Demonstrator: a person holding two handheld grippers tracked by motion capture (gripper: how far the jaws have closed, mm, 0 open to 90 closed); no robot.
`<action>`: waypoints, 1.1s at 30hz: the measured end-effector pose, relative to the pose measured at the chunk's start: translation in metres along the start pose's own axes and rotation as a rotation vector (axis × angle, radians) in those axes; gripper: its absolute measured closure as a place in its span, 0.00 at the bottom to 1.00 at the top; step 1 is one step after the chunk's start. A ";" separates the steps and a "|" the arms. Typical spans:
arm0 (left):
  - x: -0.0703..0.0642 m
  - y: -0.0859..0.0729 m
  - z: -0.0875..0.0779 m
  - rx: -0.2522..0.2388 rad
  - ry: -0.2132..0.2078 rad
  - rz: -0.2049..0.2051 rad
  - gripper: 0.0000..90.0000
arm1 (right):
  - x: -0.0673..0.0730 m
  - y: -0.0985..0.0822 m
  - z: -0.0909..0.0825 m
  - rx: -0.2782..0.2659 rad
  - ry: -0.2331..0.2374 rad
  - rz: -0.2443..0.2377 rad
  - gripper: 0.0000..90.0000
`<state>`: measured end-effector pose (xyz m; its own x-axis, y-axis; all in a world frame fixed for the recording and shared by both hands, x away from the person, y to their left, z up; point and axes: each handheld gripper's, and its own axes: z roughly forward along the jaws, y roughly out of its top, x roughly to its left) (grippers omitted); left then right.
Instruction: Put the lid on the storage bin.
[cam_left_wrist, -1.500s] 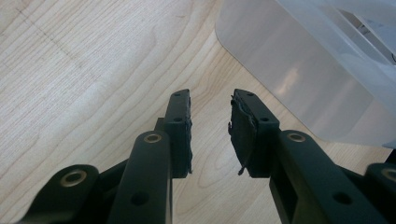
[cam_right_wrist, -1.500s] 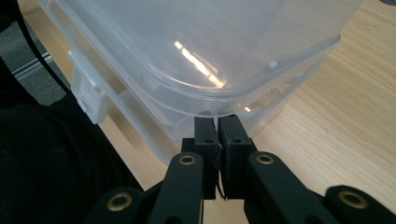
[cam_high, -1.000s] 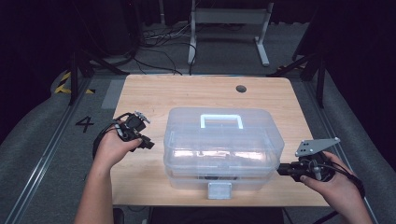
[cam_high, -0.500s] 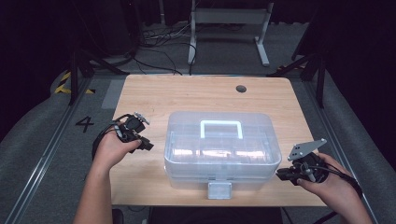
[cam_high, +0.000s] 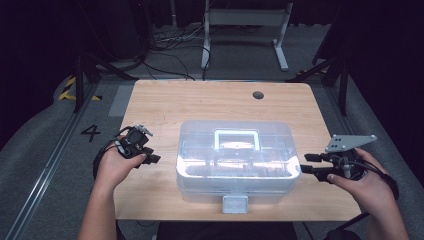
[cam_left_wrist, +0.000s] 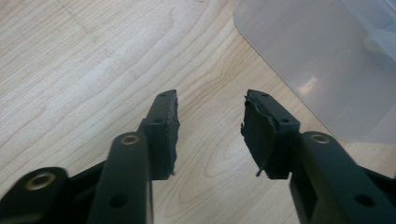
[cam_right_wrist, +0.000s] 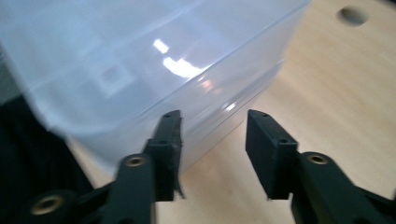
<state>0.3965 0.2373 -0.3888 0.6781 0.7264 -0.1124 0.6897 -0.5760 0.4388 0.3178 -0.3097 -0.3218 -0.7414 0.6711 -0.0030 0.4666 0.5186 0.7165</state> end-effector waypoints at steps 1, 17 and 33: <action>0.000 -0.001 0.000 -0.013 0.006 -0.002 0.56 | -0.003 0.001 0.000 -0.008 0.000 0.007 0.59; 0.010 -0.014 0.009 -0.091 0.157 -0.008 0.32 | -0.077 -0.002 0.024 -0.136 -0.194 0.023 0.38; 0.028 -0.026 0.026 -0.106 0.226 -0.053 0.25 | -0.124 -0.051 0.081 -0.061 -0.179 0.133 0.22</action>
<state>0.4038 0.2629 -0.4261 0.5593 0.8269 0.0587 0.6847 -0.5007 0.5296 0.4250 -0.3766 -0.4146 -0.5756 0.8173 -0.0253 0.5204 0.3900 0.7597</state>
